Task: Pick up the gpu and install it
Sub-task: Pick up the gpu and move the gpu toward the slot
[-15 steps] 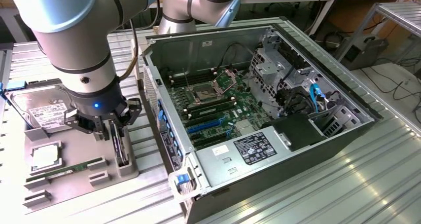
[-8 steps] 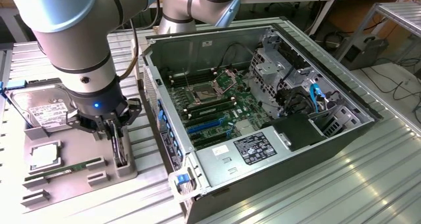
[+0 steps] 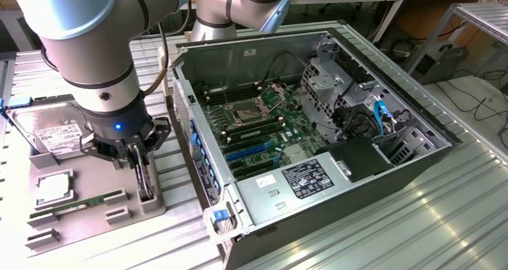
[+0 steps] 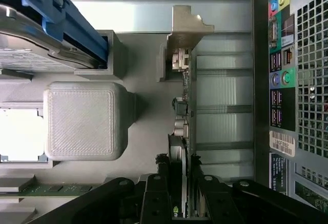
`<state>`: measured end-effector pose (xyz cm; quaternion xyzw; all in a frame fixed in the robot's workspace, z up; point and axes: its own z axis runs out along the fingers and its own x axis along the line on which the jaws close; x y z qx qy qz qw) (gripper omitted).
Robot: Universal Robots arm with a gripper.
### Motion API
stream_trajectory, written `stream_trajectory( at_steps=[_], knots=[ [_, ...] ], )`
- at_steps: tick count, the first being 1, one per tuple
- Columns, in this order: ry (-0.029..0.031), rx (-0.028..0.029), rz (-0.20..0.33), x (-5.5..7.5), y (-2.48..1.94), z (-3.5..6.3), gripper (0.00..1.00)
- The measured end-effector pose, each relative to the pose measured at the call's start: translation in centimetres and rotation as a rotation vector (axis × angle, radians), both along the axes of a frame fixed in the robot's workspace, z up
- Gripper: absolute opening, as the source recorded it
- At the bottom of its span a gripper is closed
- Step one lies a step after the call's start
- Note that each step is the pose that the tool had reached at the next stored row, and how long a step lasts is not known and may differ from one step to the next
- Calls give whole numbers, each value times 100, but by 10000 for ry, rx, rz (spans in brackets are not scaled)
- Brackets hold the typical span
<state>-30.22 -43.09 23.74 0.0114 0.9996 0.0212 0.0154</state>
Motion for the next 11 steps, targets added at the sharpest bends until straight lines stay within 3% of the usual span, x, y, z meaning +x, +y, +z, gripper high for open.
stream_trajectory(
  at_steps=[5,11],
  knots=[
    [1,-1,1,0,0,61,27],
    [3,-2,19,1,0,334,27]
  ],
)
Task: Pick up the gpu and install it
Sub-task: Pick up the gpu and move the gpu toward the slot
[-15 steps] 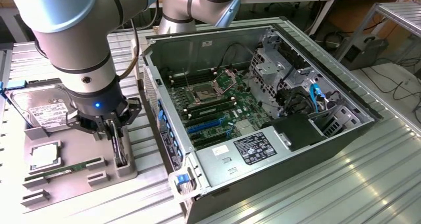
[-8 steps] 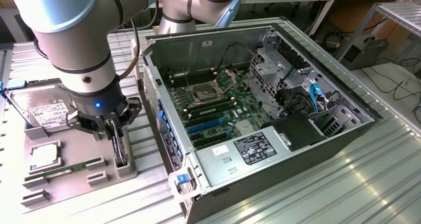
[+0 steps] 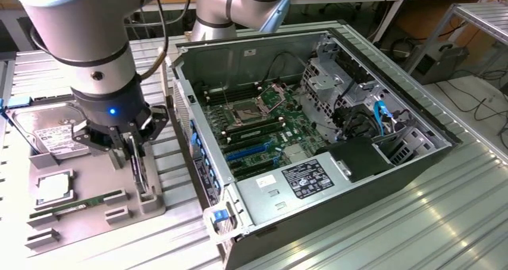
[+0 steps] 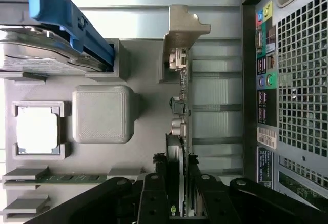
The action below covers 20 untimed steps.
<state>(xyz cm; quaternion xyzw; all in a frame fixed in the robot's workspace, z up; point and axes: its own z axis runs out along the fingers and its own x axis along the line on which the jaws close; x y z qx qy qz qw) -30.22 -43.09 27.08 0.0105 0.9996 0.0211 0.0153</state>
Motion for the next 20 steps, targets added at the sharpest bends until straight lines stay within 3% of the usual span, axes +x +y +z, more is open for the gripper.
stream_trajectory(
  at_steps=[20],
  knots=[
    [3,1,3,82,-41,972,27]
  ],
)
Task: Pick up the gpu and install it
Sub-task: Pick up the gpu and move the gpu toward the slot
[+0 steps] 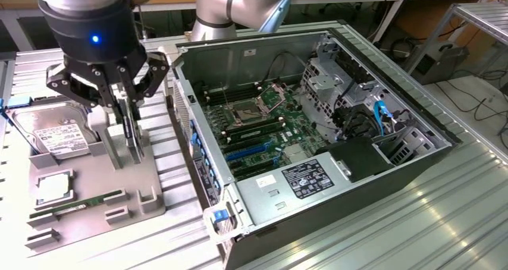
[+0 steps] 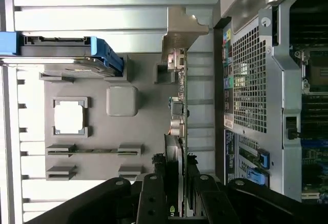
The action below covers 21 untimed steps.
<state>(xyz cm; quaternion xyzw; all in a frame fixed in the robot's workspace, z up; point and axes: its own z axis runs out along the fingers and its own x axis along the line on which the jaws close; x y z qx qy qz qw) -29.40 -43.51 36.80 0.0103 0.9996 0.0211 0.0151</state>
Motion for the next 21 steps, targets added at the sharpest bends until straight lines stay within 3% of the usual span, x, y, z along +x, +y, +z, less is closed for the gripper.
stream_trajectory(
  at_steps=[6,8,9,14,18,21],
  knots=[
    [64,0,0,126,-27,334,27],
    [113,0,1,278,-49,534,27],
    [124,0,0,347,-58,587,27],
    [157,1,1,656,-95,641,27],
    [162,2,0,843,-98,640,27],
    [180,2,1,1056,-98,639,27]
  ],
)
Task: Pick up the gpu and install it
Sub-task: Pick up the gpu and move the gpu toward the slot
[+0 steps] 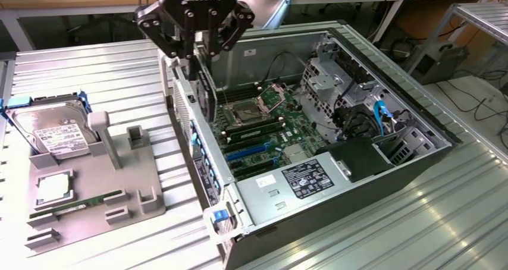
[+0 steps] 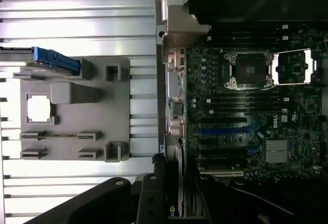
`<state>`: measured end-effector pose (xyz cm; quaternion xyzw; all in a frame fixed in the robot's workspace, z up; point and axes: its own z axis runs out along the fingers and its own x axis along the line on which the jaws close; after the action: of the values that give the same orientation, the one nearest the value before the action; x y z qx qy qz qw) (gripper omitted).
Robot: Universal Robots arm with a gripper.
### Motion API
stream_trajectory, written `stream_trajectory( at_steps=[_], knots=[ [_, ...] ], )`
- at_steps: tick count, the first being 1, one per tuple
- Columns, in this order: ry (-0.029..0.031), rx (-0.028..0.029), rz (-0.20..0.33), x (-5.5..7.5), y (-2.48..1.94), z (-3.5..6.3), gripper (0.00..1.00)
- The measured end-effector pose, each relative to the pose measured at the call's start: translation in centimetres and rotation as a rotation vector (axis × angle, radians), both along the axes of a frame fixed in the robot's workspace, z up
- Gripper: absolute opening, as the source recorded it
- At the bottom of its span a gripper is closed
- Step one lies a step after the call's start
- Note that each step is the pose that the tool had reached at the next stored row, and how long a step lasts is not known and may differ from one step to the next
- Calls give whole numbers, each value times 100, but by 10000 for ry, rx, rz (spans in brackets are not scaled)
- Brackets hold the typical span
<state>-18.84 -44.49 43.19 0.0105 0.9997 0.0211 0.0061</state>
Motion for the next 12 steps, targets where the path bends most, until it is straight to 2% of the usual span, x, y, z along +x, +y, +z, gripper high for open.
stream_trajectory(
  at_steps=[4,8,12],
  knots=[
    [24,-1,-1,249,0,-20,27],
    [52,-3,-1,579,3,-123,27],
    [71,-13,-1,777,10,-203,27]
  ],
)
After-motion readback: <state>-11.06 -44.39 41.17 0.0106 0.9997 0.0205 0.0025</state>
